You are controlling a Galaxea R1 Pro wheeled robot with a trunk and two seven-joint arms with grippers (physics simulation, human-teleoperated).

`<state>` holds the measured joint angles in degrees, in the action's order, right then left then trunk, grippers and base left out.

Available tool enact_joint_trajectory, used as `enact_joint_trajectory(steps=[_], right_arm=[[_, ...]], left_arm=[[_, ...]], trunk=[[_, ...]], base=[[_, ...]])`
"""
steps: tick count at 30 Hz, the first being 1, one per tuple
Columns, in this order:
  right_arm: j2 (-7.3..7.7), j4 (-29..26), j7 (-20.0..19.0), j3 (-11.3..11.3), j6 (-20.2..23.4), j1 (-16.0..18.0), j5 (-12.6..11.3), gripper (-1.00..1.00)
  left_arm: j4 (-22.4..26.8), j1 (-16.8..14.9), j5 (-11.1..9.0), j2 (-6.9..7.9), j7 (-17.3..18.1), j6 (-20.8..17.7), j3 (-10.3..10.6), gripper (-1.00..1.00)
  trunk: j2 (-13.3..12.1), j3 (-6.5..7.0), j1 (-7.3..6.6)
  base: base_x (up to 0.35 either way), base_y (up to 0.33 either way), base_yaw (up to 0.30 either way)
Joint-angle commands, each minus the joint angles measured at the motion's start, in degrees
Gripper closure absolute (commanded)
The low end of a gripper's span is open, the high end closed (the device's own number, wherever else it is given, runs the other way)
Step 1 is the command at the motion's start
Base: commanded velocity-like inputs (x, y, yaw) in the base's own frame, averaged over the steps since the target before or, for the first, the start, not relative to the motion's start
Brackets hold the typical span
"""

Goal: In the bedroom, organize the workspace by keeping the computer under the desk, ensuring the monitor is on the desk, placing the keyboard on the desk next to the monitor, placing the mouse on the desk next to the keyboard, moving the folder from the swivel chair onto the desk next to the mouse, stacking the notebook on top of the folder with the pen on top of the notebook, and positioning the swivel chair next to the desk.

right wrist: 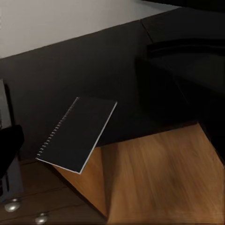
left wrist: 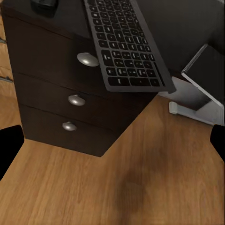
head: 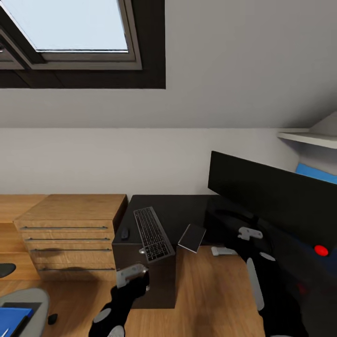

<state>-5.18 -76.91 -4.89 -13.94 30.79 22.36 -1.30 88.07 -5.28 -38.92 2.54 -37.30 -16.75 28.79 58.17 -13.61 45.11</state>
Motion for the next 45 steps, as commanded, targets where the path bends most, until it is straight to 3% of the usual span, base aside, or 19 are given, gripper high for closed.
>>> enact_joint_trajectory(steps=[1,3,7,10,19,24,35,36,38,45], right_arm=[[-0.13,-1.2,-0.3,-0.4,1.7,0.0,-0.2,-1.00],[-0.29,-3.2,-0.4,-0.9,4.5,-0.1,-0.8,-1.00],[-0.39,-3.7,-0.5,-1.2,6.0,-0.7,-1.8,-1.00],[-0.34,-3.2,-0.6,-1.3,6.4,-1.5,-2.3,-1.00],[-0.07,-2.9,-0.5,-1.8,6.5,-2.0,-2.6,-1.00],[-0.34,-2.4,-0.6,-8.2,6.5,-2.1,-2.7,-1.00],[-0.18,-2.3,-0.6,-9.1,6.4,-2.1,-2.7,-1.00],[-0.23,-2.3,-0.7,-10.8,6.4,-2.1,-2.7,-1.00],[-0.29,-2.2,-0.7,-12.0,6.4,-2.1,-2.8,-1.00],[-0.20,-2.1,-0.7,-13.2,6.4,-2.1,-3.0,-1.00]], left_arm=[[0.7,-0.1,-0.2,0.01,-0.4,-0.3,-0.1,-1.00],[1.9,-0.1,0.1,-0.06,-0.4,-0.6,-0.4,-1.00],[1.5,-0.1,0.1,0.15,-0.4,-0.7,-0.7,-1.00],[-0.5,-0.1,0.4,0.92,-0.5,-0.8,-0.8,-1.00],[-0.3,-0.1,0.3,3.78,-0.6,-0.7,-1.1,-1.00],[-0.5,-0.1,-0.1,4.04,-0.7,-0.7,-1.0,-1.00],[-0.6,-0.1,-0.1,4.05,-0.8,-0.5,-1.0,-1.00],[-0.6,-0.1,-0.1,4.05,-0.8,-0.5,-1.0,-1.00],[-0.6,-0.1,-0.2,4.05,-0.8,-0.5,-0.9,-1.00],[-0.7,-0.1,-0.2,4.05,-0.8,-0.5,-1.0,-1.00]], trunk=[[-0.4,0.10,-0.22],[-1.2,0.46,-0.66],[-2.8,1.18,-1.53],[-4.0,1.72,-2.19],[-4.0,1.72,-2.19],[-4.0,1.66,-2.19],[-4.0,1.66,-2.19],[-4.0,1.66,-2.19],[-4.0,1.66,-2.19],[-4.0,1.66,-2.19]], base=[[0.000,0.000,0.000],[0.000,0.000,0.000],[0.000,0.000,0.000],[0.000,0.000,0.000],[0.000,0.000,-0.048],[0.000,0.000,-0.113],[0.000,0.000,-0.094],[0.000,0.000,-0.261],[0.000,0.000,-0.265],[0.000,0.000,-0.271]])
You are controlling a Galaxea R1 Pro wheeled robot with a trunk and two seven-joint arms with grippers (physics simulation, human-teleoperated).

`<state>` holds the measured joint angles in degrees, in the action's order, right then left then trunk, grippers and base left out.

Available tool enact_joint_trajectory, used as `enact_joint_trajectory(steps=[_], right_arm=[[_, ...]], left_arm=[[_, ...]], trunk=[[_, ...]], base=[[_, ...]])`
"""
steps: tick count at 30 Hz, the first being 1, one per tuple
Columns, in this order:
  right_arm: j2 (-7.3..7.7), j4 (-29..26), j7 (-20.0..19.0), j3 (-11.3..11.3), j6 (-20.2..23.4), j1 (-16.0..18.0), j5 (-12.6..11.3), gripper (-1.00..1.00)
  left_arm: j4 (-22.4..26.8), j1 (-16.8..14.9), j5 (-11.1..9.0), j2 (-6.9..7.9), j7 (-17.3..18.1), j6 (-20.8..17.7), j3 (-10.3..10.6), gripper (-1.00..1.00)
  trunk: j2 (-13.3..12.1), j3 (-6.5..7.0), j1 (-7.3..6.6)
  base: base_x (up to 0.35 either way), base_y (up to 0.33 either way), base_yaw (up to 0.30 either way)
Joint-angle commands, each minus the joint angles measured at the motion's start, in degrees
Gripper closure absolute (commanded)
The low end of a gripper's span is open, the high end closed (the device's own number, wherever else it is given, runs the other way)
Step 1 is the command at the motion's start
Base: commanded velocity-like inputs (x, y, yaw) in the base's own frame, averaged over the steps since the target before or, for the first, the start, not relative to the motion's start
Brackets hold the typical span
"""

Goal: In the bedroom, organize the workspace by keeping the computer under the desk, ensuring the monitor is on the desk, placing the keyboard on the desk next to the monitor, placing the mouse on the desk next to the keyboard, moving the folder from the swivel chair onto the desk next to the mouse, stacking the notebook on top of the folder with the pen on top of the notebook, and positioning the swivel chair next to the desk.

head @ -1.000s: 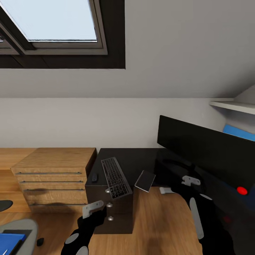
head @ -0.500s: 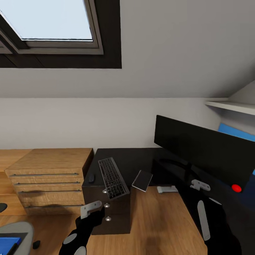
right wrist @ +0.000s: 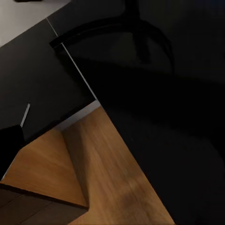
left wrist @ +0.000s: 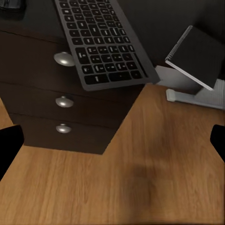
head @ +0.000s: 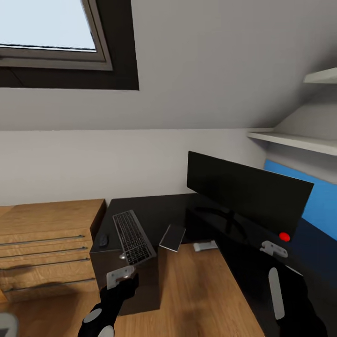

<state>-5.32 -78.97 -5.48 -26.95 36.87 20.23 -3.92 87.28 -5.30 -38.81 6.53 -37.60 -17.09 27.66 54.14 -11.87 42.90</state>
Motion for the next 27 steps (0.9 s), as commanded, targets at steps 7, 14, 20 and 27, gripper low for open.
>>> enact_joint_trajectory(steps=[7,14,20,27], right_arm=[[0.00,0.0,-0.1,-0.4,-1.0,0.1,-0.4,-1.00],[0.29,0.1,-0.1,-1.5,-4.3,0.1,-0.3,-1.00],[8.90,11.6,0.2,-6.3,-16.0,0.4,-1.2,-1.00],[18.16,26.2,0.3,-6.5,-21.4,3.4,-9.4,-1.00]], left_arm=[[0.1,-0.1,-0.4,0.06,-0.5,-0.1,0.1,-1.00],[0.1,-0.1,-0.3,0.06,-0.5,-0.1,0.1,-1.00],[0.2,-0.1,-0.3,0.06,-0.5,-0.1,0.1,-1.00],[0.2,-0.1,-0.3,0.06,-0.5,-0.1,0.1,-1.00]], trunk=[[0.1,-0.09,0.01],[0.1,-0.09,0.01],[0.1,-0.09,0.01],[0.1,-0.09,0.01]], base=[[0.000,0.000,-0.160],[0.000,0.000,-0.002],[0.000,0.000,0.000],[0.000,0.000,0.000]])
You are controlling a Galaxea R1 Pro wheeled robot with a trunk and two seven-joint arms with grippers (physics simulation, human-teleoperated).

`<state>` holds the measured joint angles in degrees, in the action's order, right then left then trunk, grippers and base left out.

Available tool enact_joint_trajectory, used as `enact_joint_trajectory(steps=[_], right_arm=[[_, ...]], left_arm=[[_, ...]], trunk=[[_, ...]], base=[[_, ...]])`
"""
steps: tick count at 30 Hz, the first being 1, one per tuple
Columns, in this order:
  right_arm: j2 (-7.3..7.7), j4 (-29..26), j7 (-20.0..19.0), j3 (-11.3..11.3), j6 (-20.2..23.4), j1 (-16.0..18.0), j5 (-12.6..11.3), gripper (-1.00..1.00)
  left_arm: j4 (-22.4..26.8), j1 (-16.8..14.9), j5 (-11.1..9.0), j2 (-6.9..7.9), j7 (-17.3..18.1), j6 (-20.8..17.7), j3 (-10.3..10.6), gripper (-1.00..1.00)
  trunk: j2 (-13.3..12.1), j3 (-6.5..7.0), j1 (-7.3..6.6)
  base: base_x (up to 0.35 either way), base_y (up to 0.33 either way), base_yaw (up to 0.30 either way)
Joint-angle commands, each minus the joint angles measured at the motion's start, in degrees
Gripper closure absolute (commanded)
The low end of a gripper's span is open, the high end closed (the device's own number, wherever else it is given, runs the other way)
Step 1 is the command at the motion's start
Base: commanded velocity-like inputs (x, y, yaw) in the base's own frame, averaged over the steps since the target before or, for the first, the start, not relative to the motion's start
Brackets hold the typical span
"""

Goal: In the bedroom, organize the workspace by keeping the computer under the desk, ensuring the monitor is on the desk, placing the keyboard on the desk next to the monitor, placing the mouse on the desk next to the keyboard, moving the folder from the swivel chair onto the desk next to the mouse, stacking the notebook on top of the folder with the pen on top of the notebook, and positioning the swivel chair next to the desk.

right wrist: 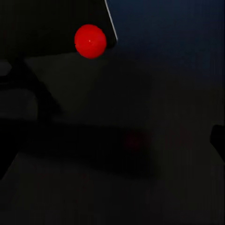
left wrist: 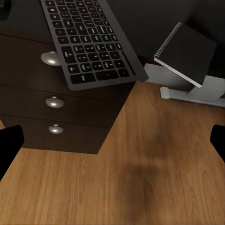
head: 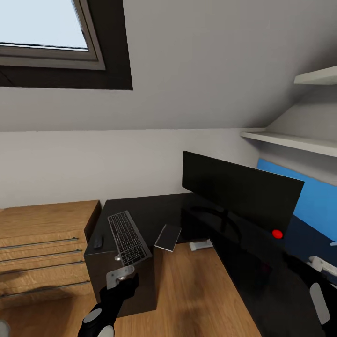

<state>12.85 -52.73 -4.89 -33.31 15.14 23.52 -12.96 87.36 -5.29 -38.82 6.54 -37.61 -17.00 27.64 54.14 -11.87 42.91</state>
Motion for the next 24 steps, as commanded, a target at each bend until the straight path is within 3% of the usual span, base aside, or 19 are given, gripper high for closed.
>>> enact_joint_trajectory(steps=[1,6,8,10,13,17,18,24], right_arm=[[0.98,2.5,-0.2,-0.2,-1.2,1.1,-1.2,-1.00],[3.62,13.0,1.6,-0.2,-9.6,5.8,-2.3,-1.00],[4.04,16.0,2.9,-0.2,-12.5,7.1,-2.4,-1.00],[5.26,23.9,8.2,-0.1,-18.7,11.3,-2.2,-1.00],[5.82,25.7,9.6,-0.1,-20.1,12.3,-2.2,-1.00],[6.04,26.3,10.1,0.2,-26.6,12.8,-2.1,-1.00],[5.64,24.5,10.2,0.2,-30.8,12.9,-2.2,-1.00],[5.37,23.7,10.2,0.2,-31.9,12.9,-2.2,-1.00]], left_arm=[[0.1,-0.1,-0.3,0.06,-0.4,-0.1,0.1,-1.00],[0.1,-0.1,-0.3,0.06,-0.4,-0.1,0.1,-1.00],[0.1,-0.1,-0.2,0.06,-0.4,-0.1,0.2,-1.00],[0.0,-0.1,-0.1,-0.01,-0.5,-0.1,0.3,-1.00],[-0.1,-0.1,-0.1,-0.03,-0.5,-0.1,0.3,-1.00],[-0.3,-0.1,-0.1,-0.12,-0.4,-0.2,0.4,-1.00],[-0.3,-0.1,-0.1,-0.19,-0.4,-0.2,0.6,-1.00],[-0.6,-0.1,-0.1,-0.25,-0.4,-0.2,1.0,-1.00]], trunk=[[0.1,-0.08,0.01],[0.1,-0.08,0.01],[0.1,-0.08,0.01],[0.1,-0.08,0.01],[0.1,-0.08,0.01],[0.1,-0.08,0.01],[0.1,-0.08,0.01],[0.1,-0.08,0.01]], base=[[0.000,0.000,0.000],[0.040,-0.003,0.000],[0.182,-0.031,0.000],[0.197,-0.041,0.000],[0.084,-0.017,0.000],[0.163,-0.002,0.000],[0.100,0.000,0.000],[0.026,0.000,0.000]])
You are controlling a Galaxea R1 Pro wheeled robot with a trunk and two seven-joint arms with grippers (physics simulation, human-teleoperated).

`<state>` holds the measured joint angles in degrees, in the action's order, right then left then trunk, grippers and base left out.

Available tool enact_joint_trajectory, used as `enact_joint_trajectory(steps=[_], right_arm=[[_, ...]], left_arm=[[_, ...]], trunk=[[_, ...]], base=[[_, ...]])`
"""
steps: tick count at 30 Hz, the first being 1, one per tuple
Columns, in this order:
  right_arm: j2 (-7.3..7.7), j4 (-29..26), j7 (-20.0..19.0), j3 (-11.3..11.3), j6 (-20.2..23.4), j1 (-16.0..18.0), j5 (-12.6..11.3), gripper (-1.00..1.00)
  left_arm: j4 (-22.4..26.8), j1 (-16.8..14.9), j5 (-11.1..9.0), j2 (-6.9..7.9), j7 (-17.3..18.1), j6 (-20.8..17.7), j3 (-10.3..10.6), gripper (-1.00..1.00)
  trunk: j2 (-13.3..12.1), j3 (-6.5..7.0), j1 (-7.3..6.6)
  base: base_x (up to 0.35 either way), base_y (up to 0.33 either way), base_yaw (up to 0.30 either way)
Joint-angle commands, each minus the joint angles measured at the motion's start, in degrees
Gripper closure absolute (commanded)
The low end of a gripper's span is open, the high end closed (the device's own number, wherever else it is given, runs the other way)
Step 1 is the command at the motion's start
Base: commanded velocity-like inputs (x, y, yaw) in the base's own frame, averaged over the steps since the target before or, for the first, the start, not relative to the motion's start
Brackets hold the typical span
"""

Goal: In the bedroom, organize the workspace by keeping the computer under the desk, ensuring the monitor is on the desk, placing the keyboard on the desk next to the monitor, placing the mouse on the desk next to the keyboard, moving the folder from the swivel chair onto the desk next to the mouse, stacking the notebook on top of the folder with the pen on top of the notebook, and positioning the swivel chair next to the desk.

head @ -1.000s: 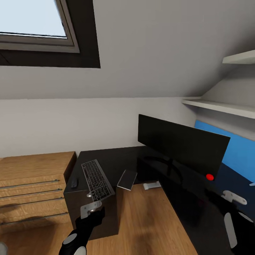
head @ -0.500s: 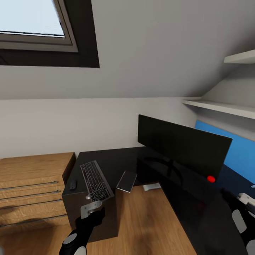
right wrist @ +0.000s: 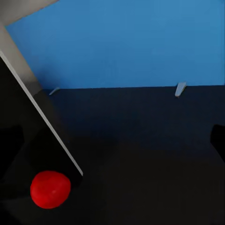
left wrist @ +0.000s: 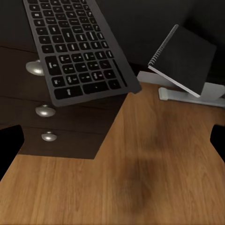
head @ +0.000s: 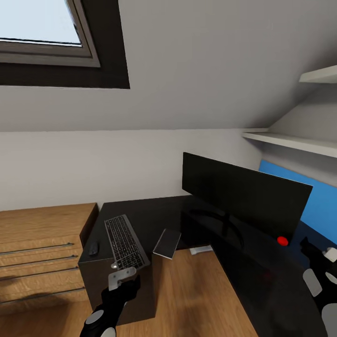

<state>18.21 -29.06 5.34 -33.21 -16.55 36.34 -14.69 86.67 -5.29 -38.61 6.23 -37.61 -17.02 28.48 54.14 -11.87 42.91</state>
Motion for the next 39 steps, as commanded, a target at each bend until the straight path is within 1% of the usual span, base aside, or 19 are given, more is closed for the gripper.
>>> enact_joint_trajectory(steps=[1,4,5,6,9,12,17,23,27,31,33,39], right_arm=[[-0.03,-0.1,0.0,0.1,-0.3,0.1,-0.5,-1.00],[-0.10,-0.3,0.0,0.1,-0.4,0.0,-0.5,-1.00],[-0.28,-0.5,-0.1,0.1,-0.4,0.0,-0.6,-1.00],[-0.32,-0.5,-0.1,0.1,-0.4,0.0,-0.6,-1.00],[-0.40,-0.6,-0.1,0.1,-0.4,0.1,-0.6,-1.00],[-0.58,-0.6,0.0,0.1,-0.4,0.1,-0.6,-1.00],[-1.88,-0.9,0.0,0.1,-1.1,0.1,-0.4,-1.00],[-2.65,-1.0,0.2,0.1,-2.1,0.1,-0.4,-1.00],[-2.77,-1.0,0.3,0.1,-2.1,0.1,-0.5,-1.00],[-2.74,-0.8,0.1,0.0,-4.8,0.0,-0.4,-1.00],[-2.61,-0.6,0.2,-0.1,-6.4,0.0,-0.5,-1.00],[-2.41,-0.5,0.4,-0.1,-7.0,0.0,-0.5,-1.00]], left_arm=[[0.0,-0.1,-0.3,0.02,-0.4,-0.2,0.2,-1.00],[-0.2,-0.1,-0.3,-0.04,-0.4,-0.2,0.3,-1.00],[-0.3,-0.1,-0.3,-0.06,-0.4,-0.1,1.5,-1.00],[-0.3,-0.1,-0.3,-0.07,-0.5,-0.1,2.0,-1.00],[-0.3,-0.1,-0.3,-0.02,-0.5,-0.1,3.3,-1.00],[-0.4,-0.1,-0.3,-0.01,-0.5,0.0,4.0,-1.00],[-0.4,-0.1,-0.3,0.00,-0.5,0.0,4.3,-1.00],[-0.4,-0.1,-0.3,0.01,-0.5,0.0,4.3,-1.00],[-0.4,-0.1,-0.3,0.01,-0.6,0.0,4.3,-1.00],[-0.4,-0.1,-0.1,0.04,-0.7,0.1,4.4,-1.00],[-0.4,-0.1,-0.2,0.02,-0.6,0.1,4.4,-1.00],[-0.4,-0.1,-0.2,0.01,-0.6,0.1,4.4,-1.00]], trunk=[[0.1,-0.08,0.01],[0.1,-0.08,0.01],[0.1,-0.08,0.01],[0.1,-0.08,0.01],[0.1,-0.08,0.01],[0.1,-0.08,0.01],[0.1,-0.08,0.01],[0.1,-0.08,0.01],[0.1,-0.08,0.01],[0.1,-0.08,0.01],[0.1,-0.08,0.01],[0.1,-0.08,0.01]], base=[[0.006,0.000,0.000],[0.003,0.000,0.000],[0.000,0.000,0.000],[0.000,0.000,0.000],[0.000,0.000,0.000],[0.000,0.000,0.000],[0.000,0.000,0.000],[0.058,0.000,0.000],[0.258,0.000,0.000],[0.252,-0.156,0.000],[0.083,-0.063,0.000],[0.026,-0.020,0.000]])
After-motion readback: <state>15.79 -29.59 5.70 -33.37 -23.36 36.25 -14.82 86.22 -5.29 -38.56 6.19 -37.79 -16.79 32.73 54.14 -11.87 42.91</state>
